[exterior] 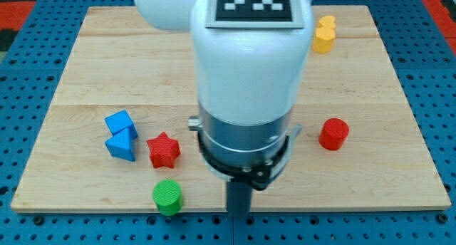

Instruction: Slide the green circle below the blue triangle

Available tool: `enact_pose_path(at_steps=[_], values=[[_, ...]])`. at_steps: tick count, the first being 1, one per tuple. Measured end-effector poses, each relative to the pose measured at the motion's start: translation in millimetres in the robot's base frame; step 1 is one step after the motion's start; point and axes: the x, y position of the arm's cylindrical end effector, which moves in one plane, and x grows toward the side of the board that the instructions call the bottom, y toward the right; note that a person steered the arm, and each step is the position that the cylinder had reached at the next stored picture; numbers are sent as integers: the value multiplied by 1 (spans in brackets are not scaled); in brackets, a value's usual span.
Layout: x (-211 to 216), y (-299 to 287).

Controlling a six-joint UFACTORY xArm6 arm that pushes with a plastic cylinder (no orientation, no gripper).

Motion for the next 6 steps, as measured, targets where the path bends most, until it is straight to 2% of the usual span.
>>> enact_pose_path(at_steps=[3,6], values=[[0,-51],[-6,-185]])
